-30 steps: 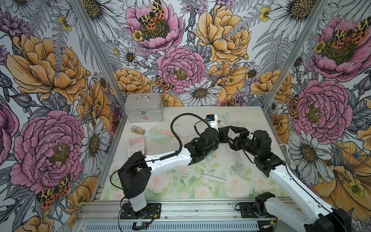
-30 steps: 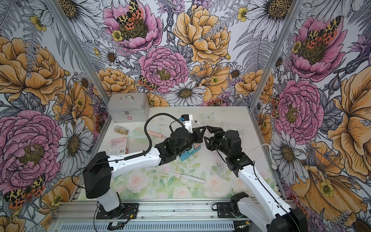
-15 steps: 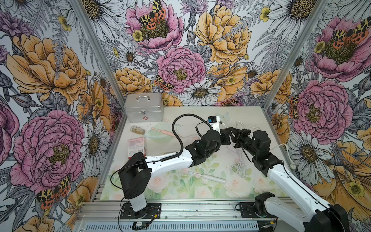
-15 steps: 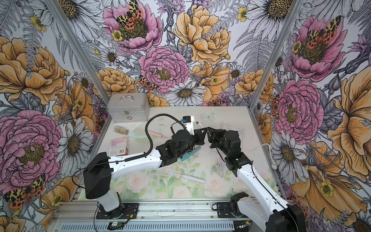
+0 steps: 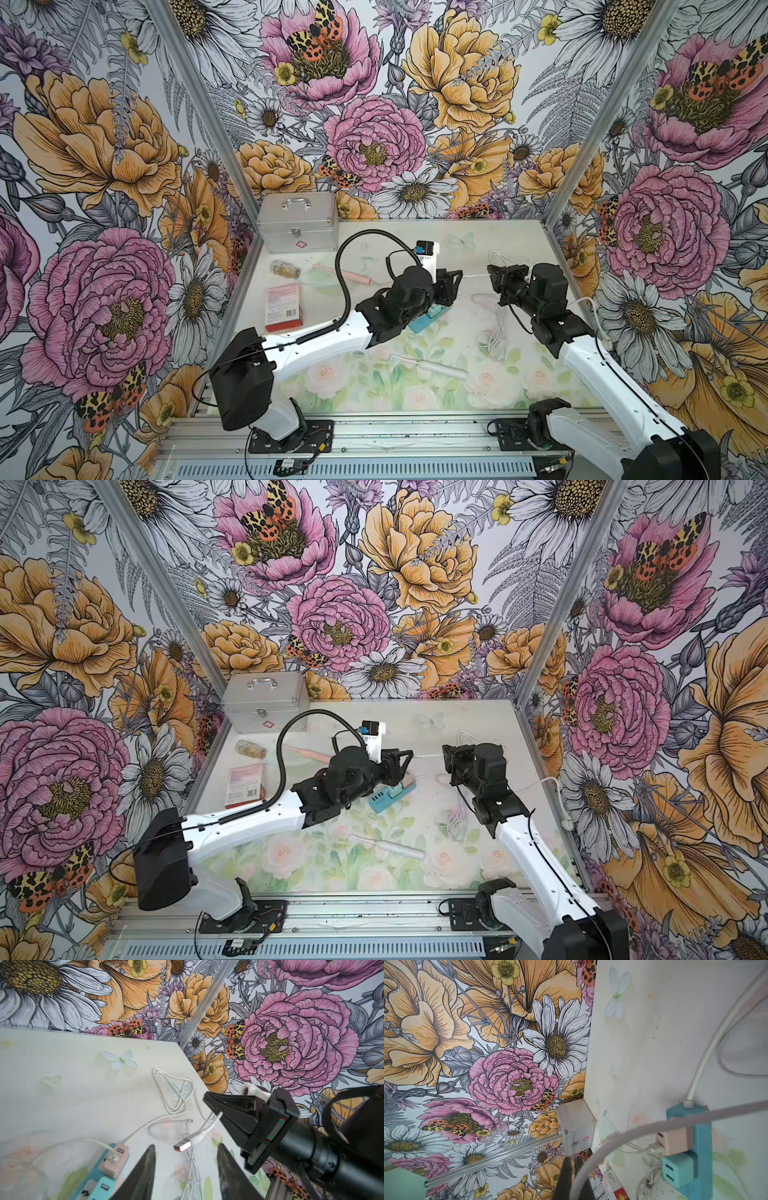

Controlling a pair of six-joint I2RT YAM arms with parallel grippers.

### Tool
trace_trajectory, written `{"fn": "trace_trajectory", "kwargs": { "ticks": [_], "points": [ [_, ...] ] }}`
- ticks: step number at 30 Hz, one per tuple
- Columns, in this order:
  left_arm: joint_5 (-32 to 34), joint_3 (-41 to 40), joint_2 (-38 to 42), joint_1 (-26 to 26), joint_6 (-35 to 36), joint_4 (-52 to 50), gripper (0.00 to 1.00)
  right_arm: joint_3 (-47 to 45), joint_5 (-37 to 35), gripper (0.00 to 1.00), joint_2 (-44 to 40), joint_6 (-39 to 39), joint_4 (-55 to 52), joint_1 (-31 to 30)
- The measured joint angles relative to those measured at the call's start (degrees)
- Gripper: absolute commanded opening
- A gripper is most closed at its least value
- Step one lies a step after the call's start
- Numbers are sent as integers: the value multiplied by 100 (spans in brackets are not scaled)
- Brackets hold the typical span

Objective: Charge the electric toothbrush
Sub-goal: Pick up the charging cable from the center of the board.

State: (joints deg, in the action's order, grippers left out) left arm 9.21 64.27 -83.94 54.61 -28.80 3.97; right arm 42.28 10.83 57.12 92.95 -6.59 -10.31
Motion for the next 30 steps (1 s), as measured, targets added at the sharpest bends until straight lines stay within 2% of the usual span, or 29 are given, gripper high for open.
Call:
{"fn": "trace_trajectory", "kwargs": {
  "ticks": [5,11,16,22,30],
  "points": [
    [-964,52,404,-835,704,-599,52,785,380,0,389,-1421,-767,59],
    [-2011,133,173,-898,1491,-1023,54,1394,546,0,529,-2778,-1665,52],
    [-2061,184,-96,-511,2334,-1019,54,1770,448,0,629,-3077,-2393,-85],
    [-1893,835,-1029,175,3086,-973,43,2050,293,0,973,-3101,-2881,-323],
    [-1731,839,-1257,94,3222,-813,33,2100,136,0,1012,-3097,-3110,-367]
  ]
}}
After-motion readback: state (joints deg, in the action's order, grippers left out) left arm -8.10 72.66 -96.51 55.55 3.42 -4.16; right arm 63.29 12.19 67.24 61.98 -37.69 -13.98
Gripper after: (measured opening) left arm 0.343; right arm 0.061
